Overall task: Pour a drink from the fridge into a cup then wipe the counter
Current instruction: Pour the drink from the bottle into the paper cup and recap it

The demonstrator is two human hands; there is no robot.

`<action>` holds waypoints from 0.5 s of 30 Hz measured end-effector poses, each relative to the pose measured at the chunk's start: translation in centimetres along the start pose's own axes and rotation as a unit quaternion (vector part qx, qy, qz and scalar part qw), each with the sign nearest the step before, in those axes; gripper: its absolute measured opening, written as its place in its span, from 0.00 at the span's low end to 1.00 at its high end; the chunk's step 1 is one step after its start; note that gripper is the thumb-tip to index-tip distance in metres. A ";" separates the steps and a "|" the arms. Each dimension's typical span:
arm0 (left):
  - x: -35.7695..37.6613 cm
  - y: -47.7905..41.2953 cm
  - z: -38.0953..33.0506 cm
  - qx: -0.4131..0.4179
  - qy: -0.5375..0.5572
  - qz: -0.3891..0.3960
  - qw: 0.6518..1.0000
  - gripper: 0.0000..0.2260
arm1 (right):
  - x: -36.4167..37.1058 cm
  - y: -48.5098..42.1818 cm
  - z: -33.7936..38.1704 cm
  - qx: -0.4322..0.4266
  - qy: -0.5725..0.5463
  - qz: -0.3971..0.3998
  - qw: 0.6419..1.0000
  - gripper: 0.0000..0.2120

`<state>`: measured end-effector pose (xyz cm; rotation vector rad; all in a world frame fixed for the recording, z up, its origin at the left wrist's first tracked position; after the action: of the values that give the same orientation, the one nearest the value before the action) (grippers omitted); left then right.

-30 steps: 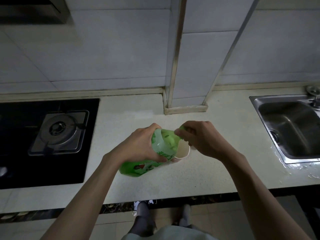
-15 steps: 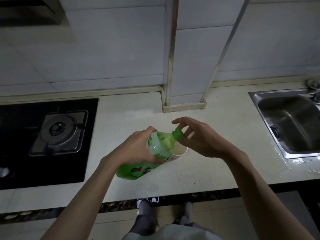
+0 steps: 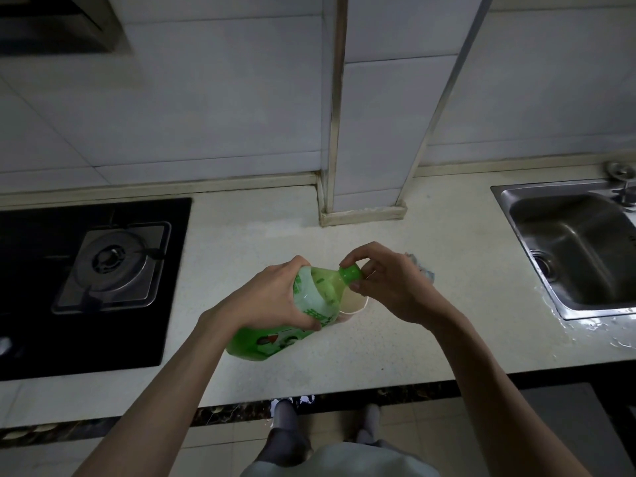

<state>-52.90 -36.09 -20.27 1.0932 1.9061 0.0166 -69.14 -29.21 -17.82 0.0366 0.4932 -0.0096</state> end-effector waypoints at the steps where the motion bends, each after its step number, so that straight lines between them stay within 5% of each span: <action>1: 0.0 0.0 0.0 -0.001 -0.001 0.004 1.000 0.34 | 0.1 0.0 -0.3 -0.001 -0.026 -0.002 1.000 0.13; 15: 0.3 -1.1 0.3 -0.032 -0.065 0.053 0.996 0.33 | 0.1 -0.1 -3.0 -0.013 -0.059 -0.021 0.998 0.14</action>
<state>-53.49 -36.66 -21.12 1.1239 1.7196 0.0628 -70.50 -29.24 -20.52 0.0011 0.3761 -0.0462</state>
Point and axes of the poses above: each hand's wrist, its own y-axis away from the middle knuckle, its own x-axis out of the palm, z = x × y, the point moved 7 cm from there along -y, towards the middle knuckle, and after that the axes turned 3 degrees about -x, right-handed, at the moved point
